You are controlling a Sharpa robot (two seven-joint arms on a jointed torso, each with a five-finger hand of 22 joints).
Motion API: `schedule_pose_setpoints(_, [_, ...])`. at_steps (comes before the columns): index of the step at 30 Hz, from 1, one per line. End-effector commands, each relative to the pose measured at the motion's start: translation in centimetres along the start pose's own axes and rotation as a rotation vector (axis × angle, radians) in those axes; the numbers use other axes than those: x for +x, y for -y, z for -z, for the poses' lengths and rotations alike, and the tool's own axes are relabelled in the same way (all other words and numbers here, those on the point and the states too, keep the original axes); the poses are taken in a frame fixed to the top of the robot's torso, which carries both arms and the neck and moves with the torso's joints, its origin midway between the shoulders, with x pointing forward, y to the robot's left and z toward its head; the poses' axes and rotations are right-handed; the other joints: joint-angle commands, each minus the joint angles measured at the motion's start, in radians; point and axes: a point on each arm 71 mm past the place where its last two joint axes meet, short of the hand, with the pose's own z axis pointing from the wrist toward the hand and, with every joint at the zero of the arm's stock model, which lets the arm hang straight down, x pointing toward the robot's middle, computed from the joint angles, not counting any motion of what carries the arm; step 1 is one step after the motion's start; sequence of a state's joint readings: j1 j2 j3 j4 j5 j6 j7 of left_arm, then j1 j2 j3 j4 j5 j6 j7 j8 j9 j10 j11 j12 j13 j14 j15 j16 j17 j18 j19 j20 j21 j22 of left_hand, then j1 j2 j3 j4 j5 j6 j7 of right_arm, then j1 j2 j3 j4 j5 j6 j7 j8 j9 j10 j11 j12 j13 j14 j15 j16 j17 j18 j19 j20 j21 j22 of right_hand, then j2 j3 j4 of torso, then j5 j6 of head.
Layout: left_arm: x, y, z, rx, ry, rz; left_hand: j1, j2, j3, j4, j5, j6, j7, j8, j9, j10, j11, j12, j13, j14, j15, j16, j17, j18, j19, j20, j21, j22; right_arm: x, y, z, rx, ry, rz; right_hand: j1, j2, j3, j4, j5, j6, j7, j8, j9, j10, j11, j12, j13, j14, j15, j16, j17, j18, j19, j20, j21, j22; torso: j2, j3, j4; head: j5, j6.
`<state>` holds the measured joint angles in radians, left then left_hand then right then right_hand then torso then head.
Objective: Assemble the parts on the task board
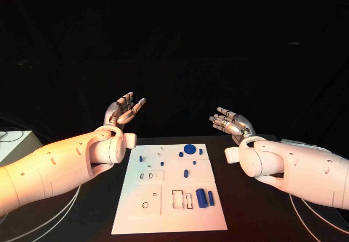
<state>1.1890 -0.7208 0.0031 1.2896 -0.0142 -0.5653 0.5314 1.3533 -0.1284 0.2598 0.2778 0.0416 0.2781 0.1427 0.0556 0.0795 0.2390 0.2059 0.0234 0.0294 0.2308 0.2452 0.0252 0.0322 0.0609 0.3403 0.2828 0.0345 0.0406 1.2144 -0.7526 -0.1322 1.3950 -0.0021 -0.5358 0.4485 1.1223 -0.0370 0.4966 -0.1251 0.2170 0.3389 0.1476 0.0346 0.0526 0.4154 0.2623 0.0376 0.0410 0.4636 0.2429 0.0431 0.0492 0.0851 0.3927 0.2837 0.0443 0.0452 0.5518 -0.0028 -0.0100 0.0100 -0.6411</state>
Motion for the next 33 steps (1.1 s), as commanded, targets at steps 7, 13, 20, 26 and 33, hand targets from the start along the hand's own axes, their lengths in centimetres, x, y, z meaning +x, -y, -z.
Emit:
schedule_pose_setpoints(7, [0.6, 0.8, -0.5, 0.066, -0.107, 0.040, 0.052, 0.016, 0.016, 0.010, 0.006, 0.049, 0.125, 0.018, 0.013, 0.047, 0.022, 0.012, 0.006, 0.032, 0.023, 0.012, 0.008, 0.009, 0.018, 0.011, 0.011, 0.004, 0.4, -0.6, -0.9, 0.017, -0.208, -0.030, 0.151, -0.009, 0.055, -0.083, -0.027, 0.293, 0.143, 0.077, 0.049, 0.297, -0.021, 0.033, 0.019, 0.387, -0.044, 0.090, 0.054, 0.079, 0.406, -0.003, 0.152, 0.063, 0.000, -0.0001, -0.0002, 0.000, 0.000])
schedule_pose_setpoints(13, [-0.9, 1.2, 0.5, 0.064, -0.182, 0.034, 0.072, 0.041, 0.055, -0.006, 0.007, 0.236, 0.140, 0.086, 0.062, 0.181, 0.048, 0.027, 0.015, 0.219, -0.002, 0.061, 0.041, 0.047, 0.214, 0.007, 0.062, 0.028, -0.6, -2.0, -2.1, -0.244, -0.326, 0.491, 0.198, -0.021, 0.010, -0.119, -0.026, 0.541, 0.105, 0.141, 0.085, 0.559, -0.067, 0.058, 0.022, 0.545, -0.103, 0.136, 0.068, 0.088, 0.528, -0.058, 0.273, 0.116, 0.015, -0.0001, 0.0024, 0.003, -0.035])
schedule_pose_setpoints(20, [-0.9, 1.8, 1.6, 0.060, -0.224, 0.043, 0.071, 0.034, 0.103, -0.026, 0.007, 0.468, 0.125, 0.171, 0.116, 0.598, 0.017, 0.101, 0.044, 0.611, -0.062, 0.196, 0.115, 0.122, 0.501, 0.000, 0.170, 0.065, 0.1, -2.9, -2.7, -0.289, -0.383, 0.725, 0.210, -0.015, -0.023, -0.140, -0.024, 0.639, 0.074, 0.148, 0.083, 0.698, -0.107, 0.033, 0.022, 0.704, -0.157, 0.162, 0.084, 0.075, 0.550, -0.125, 0.477, 0.242, 0.039, -0.0028, 0.0148, -0.010, -0.032])
schedule_pose_setpoints(26, [-0.8, 2.3, 2.6, 0.044, -0.267, 0.051, 0.074, 0.019, 0.148, -0.045, 0.008, 0.564, 0.099, 0.204, 0.127, 0.753, -0.024, 0.136, 0.050, 0.771, -0.113, 0.271, 0.167, 0.125, 0.625, -0.046, 0.234, 0.084, 1.0, -3.7, -3.4, -0.306, -0.397, 0.954, 0.187, -0.031, -0.041, -0.147, -0.015, 0.681, 0.046, 0.133, 0.078, 0.760, -0.143, 0.026, 0.022, 0.919, -0.217, 0.247, 0.163, 0.100, 0.608, -0.162, 0.730, 0.400, 0.059, -0.0110, 0.0309, -0.024, -0.029])
schedule_pose_setpoints(33, [-0.6, 2.7, 3.7, 0.011, -0.322, 0.061, 0.064, -0.005, 0.202, -0.067, 0.008, 0.620, 0.072, 0.217, 0.134, 0.861, -0.060, 0.124, 0.046, 0.913, -0.164, 0.374, 0.255, 0.122, 0.739, -0.105, 0.326, 0.124, 2.0, -4.6, -4.0, -0.327, -0.401, 1.189, 0.135, -0.069, 0.000, -0.142, -0.011, 0.699, 0.032, 0.112, 0.076, 0.771, -0.159, 0.023, 0.022, 1.024, -0.241, 0.428, 0.315, 0.100, 0.685, -0.181, 0.842, 0.464, 0.080, -0.0233, 0.0532, -0.037, -0.027])
